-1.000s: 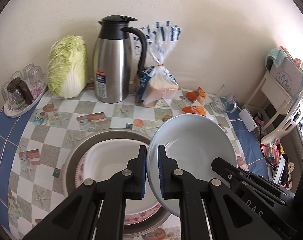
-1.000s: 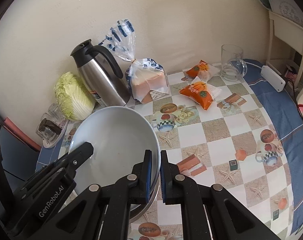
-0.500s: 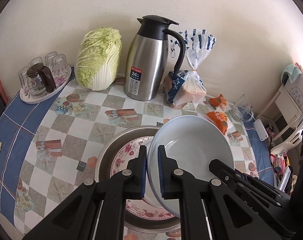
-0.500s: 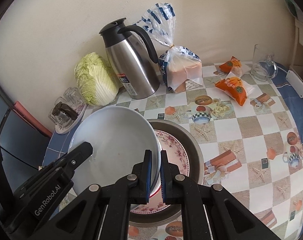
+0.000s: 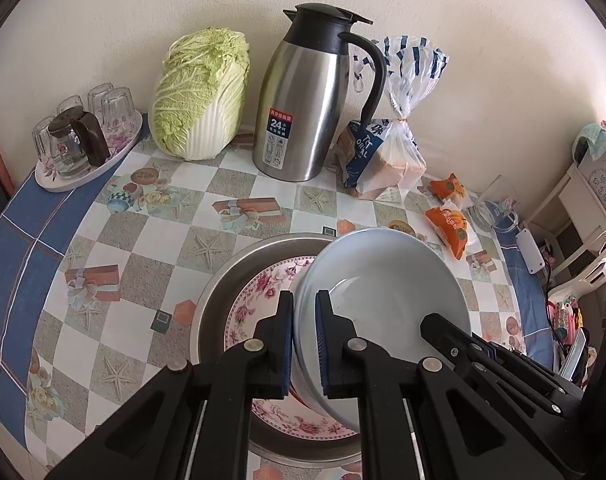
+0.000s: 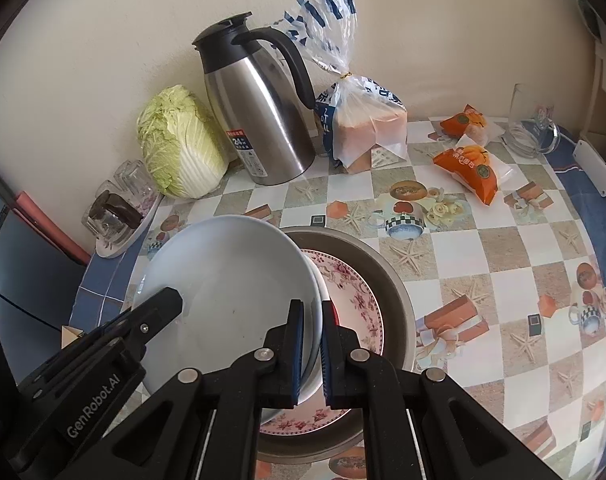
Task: Organize plates and bowls
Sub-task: 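Lower the round white bowl with both grippers onto the white square bowl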
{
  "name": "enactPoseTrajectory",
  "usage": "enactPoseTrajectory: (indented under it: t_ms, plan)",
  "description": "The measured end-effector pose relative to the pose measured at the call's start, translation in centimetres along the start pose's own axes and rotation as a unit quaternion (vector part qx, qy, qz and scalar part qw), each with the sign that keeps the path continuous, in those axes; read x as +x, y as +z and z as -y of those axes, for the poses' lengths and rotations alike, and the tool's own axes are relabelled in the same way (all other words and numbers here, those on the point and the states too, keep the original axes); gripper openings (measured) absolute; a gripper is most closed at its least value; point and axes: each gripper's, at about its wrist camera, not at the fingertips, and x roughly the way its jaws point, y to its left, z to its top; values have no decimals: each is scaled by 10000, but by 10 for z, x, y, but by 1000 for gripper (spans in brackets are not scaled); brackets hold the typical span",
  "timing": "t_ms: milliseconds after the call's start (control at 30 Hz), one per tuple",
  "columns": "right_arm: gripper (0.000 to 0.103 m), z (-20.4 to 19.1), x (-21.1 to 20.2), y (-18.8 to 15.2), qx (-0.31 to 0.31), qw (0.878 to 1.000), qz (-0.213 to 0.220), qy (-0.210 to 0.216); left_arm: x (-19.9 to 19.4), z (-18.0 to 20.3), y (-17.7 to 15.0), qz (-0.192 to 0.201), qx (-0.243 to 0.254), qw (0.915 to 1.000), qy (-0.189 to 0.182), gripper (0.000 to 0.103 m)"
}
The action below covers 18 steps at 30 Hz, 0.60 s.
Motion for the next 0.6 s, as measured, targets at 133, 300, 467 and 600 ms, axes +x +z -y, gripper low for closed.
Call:
enactPoseTrajectory:
  t_ms: [133, 300, 467, 600]
  plan:
    - [9, 2, 4, 0, 20, 10000, -33, -33, 5, 1, -1, -58, 11, 10000, 4, 10]
    - [12, 5, 5, 1, 58, 10000, -32, -54, 5, 3, -1, -24, 58, 9999, 126, 10]
    - [12, 4, 7, 1, 5, 10000, 1, -66, 6, 1, 0, -17, 32, 9999, 95, 10]
    - [12, 6, 6, 2, 45, 10000, 0, 2, 5, 0, 0, -17, -2, 10000, 77, 10]
